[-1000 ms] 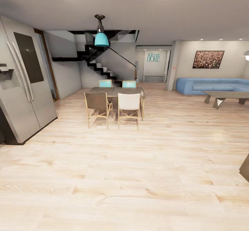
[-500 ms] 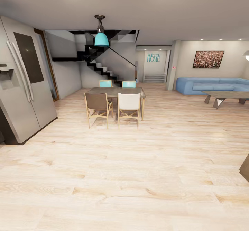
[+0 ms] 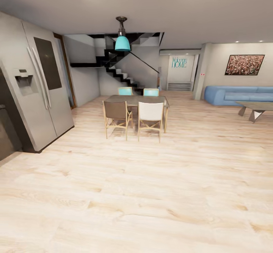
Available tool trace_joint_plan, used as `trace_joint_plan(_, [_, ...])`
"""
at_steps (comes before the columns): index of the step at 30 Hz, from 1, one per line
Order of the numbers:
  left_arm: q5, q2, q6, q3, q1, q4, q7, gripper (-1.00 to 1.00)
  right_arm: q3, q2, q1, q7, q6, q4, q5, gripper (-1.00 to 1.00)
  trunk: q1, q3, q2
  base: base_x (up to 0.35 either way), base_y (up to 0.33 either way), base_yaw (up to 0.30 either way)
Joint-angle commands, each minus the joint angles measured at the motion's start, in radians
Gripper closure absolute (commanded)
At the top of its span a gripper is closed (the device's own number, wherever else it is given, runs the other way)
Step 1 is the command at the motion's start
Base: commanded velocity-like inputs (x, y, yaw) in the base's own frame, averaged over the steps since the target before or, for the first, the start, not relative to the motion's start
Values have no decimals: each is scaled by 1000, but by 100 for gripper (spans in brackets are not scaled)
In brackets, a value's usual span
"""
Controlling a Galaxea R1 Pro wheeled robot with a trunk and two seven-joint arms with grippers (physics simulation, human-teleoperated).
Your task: In the kitchen, take the Vidalia onion out of the sink, dice it on the chopping board with the paring knife, put the diced onion into the bowl on the countertop, then place both the paring knife and the chopping board into the sink.
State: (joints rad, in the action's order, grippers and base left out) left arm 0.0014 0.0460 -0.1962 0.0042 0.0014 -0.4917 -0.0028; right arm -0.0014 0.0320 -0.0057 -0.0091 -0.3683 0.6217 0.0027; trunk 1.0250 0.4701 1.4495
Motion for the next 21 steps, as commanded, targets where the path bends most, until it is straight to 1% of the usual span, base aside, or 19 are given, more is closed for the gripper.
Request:
trace_joint_plan(1, [0, 0, -2, 0, 0, 0, 0, -100, 0, 0, 0, -1, -3, 0, 0, -100, 0, 1, 0, 0, 0, 273])
trace_joint_plan(13, [0, 0, -2, -1, 0, 2, 0, -100, 0, 0, 0, -2, -3, 0, 0, -100, 0, 5, 0, 0, 0, 274])
trace_joint_plan(21, [-3, -4, -2, -1, 0, 19, 0, -100, 0, 1, 0, -2, -3, 0, 0, -100, 0, 7, 0, 0, 0, 275])
